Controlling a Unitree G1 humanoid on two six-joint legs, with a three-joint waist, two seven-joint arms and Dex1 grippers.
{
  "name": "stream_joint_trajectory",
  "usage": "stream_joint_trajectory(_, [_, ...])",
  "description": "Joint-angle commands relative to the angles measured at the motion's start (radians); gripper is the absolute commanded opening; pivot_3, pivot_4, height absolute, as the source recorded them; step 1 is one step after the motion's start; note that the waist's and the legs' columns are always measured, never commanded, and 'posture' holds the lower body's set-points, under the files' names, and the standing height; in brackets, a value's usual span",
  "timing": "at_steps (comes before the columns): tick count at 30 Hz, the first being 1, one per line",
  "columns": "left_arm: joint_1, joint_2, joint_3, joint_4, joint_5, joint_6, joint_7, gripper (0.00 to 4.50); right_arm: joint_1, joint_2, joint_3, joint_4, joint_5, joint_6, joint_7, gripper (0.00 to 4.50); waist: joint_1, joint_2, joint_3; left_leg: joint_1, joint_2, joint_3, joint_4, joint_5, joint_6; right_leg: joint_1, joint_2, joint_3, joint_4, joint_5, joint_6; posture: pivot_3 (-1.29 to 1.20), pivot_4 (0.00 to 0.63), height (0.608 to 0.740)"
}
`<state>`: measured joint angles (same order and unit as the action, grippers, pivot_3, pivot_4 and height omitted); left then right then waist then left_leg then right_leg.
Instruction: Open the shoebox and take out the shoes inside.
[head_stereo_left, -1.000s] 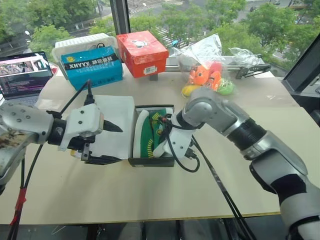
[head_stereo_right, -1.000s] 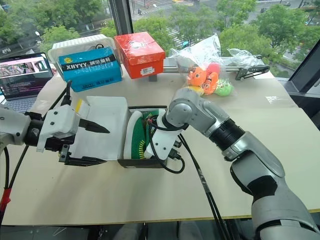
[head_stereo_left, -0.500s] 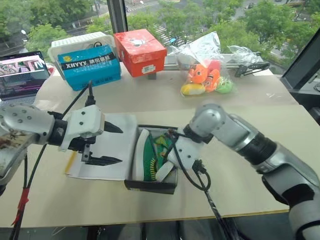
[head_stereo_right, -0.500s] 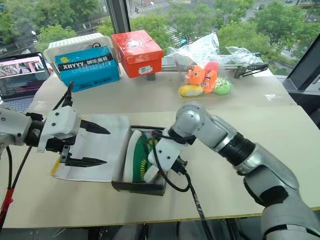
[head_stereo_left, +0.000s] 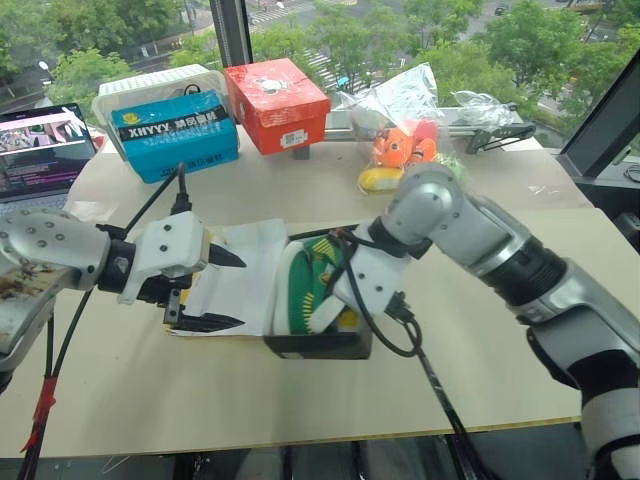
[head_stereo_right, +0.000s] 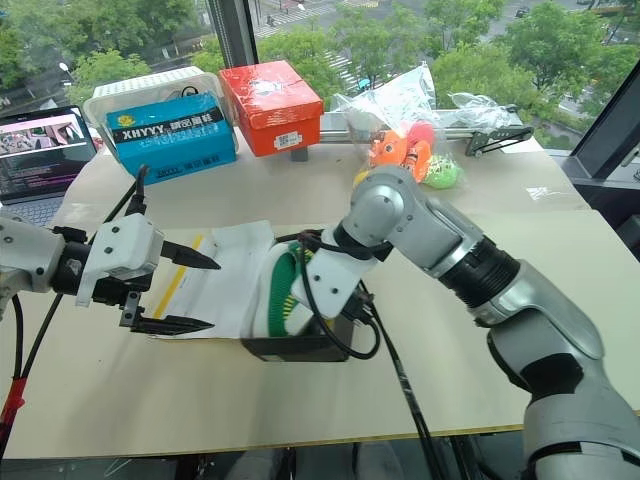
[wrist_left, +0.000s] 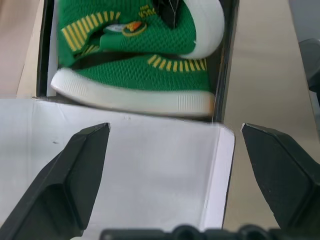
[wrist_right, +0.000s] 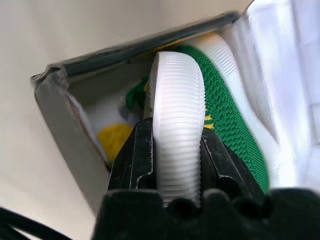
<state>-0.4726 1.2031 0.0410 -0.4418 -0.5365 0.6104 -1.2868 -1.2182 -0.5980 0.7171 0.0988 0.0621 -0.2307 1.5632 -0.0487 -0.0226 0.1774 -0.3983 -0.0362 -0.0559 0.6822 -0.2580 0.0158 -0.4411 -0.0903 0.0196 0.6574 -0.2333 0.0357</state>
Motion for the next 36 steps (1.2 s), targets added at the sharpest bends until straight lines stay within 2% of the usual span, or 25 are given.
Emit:
stream_joint_trajectory(1, [-0.012, 0.004, 0.017, -0.013, 0.004, -0.015, -0.001, 4.50, -0.004, 0.018, -0.071, -0.082, 0.096, 0.122, 0.018, 0.67, 0.003, 0.000, 0.000, 0.000, 0.000, 0.000, 0.000, 0.000, 0.000, 0.000, 0.000, 0.000, 0.000, 0.000, 0.000, 0.00, 0.150, 0.740])
stream_joint_trajectory(3, [-0.014, 0.006, 0.016, -0.012, 0.005, -0.014, -0.002, 4.50, 0.029, 0.014, -0.073, -0.170, 0.184, 0.237, 0.047, 0.67, 0.007, 0.000, 0.000, -0.001, 0.000, 0.000, 0.000, 0.000, 0.000, 0.000, -0.001, 0.000, 0.000, 0.000, 0.000, 0.00, 0.150, 0.740])
stream_joint_trajectory(5, [-0.015, 0.008, 0.017, -0.009, 0.006, -0.015, -0.005, 4.50, -0.007, 0.059, -0.082, -0.017, 0.051, 0.132, -0.039, 0.67, 0.006, 0.000, 0.000, -0.001, 0.000, -0.001, 0.000, -0.001, 0.000, 0.000, 0.000, -0.001, 0.000, 0.000, 0.000, 0.00, 0.150, 0.740])
stream_joint_trajectory(9, [-0.020, 0.009, 0.016, -0.006, 0.009, -0.015, -0.007, 4.50, 0.019, 0.014, -0.099, -0.190, 0.263, 0.373, 0.051, 0.67, 0.008, 0.000, 0.000, -0.001, 0.000, 0.001, 0.000, 0.000, 0.000, 0.000, -0.001, 0.000, 0.000, 0.000, 0.000, 0.00, 0.150, 0.740])
stream_joint_trajectory(11, [-0.018, 0.012, 0.019, -0.007, 0.008, -0.012, -0.009, 4.50, -0.016, 0.017, -0.116, -0.067, 0.160, 0.264, 0.030, 0.67, 0.008, 0.000, 0.000, -0.001, 0.000, 0.000, 0.000, -0.001, 0.000, 0.000, -0.001, -0.002, -0.001, 0.000, 0.000, 0.00, 0.150, 0.740])
stream_joint_trajectory(15, [-0.021, 0.013, 0.014, 0.000, 0.014, -0.016, -0.016, 4.50, -0.036, 0.028, -0.147, 0.009, 0.103, 0.224, 0.010, 0.67, 0.006, 0.000, 0.000, 0.000, 0.000, 0.000, 0.001, -0.001, 0.000, 0.000, -0.001, -0.001, 0.000, 0.000, 0.000, 0.00, 0.150, 0.740])
stream_joint_trajectory(18, [-0.039, 0.011, 0.008, 0.013, 0.020, -0.021, -0.020, 4.50, -0.054, 0.021, -0.161, 0.131, 0.014, 0.109, -0.025, 0.67, 0.006, 0.000, 0.000, 0.000, 0.000, 0.001, 0.001, -0.001, 0.000, 0.000, 0.000, -0.001, 0.000, 0.000, 0.000, 0.00, 0.150, 0.740])
stream_joint_trajectory(26, [-0.049, 0.016, -0.002, 0.032, 0.036, -0.028, -0.051, 4.50, -0.102, 0.005, -0.309, 0.038, 0.130, 0.265, 0.007, 0.67, 0.004, 0.000, 0.000, -0.002, 0.000, 0.001, 0.001, 0.000, 0.000, -0.002, -0.001, -0.001, 0.000, 0.000, 0.000, 0.00, 0.150, 0.740])
stream_joint_trajectory(30, [-0.082, 0.002, -0.031, 0.049, 0.048, -0.040, -0.065, 4.50, -0.139, -0.007, -0.384, -0.008, 0.175, 0.362, -0.027, 0.67, 0.006, 0.000, 0.000, -0.004, 0.000, 0.001, 0.001, -0.001, 0.000, -0.004, -0.001, -0.001, 0.000, 0.000, 0.000, 0.00, 0.150, 0.740])
stream_joint_trajectory(33, [-0.103, -0.003, -0.046, 0.066, 0.056, -0.051, -0.073, 4.50, -0.157, -0.001, -0.449, -0.026, 0.255, 0.515, -0.053, 0.67, 0.007, 0.000, 0.000, -0.004, 0.000, 0.001, 0.001, -0.001, 0.000, -0.004, -0.001, -0.001, 0.000, 0.000, 0.000, 0.00, 0.150, 0.740])
stream_joint_trajectory(36, [-0.114, -0.006, -0.055, 0.080, 0.063, -0.061, -0.082, 4.50, -0.146, 0.016, -0.478, -0.035, 0.248, 0.543, -0.112, 0.67, 0.007, 0.000, 0.000, -0.004, 0.000, 0.001, 0.001, -0.001, 0.001, -0.003, -0.001, -0.001, 0.000, 0.000, 0.000, 0.00, 0.150, 0.740])
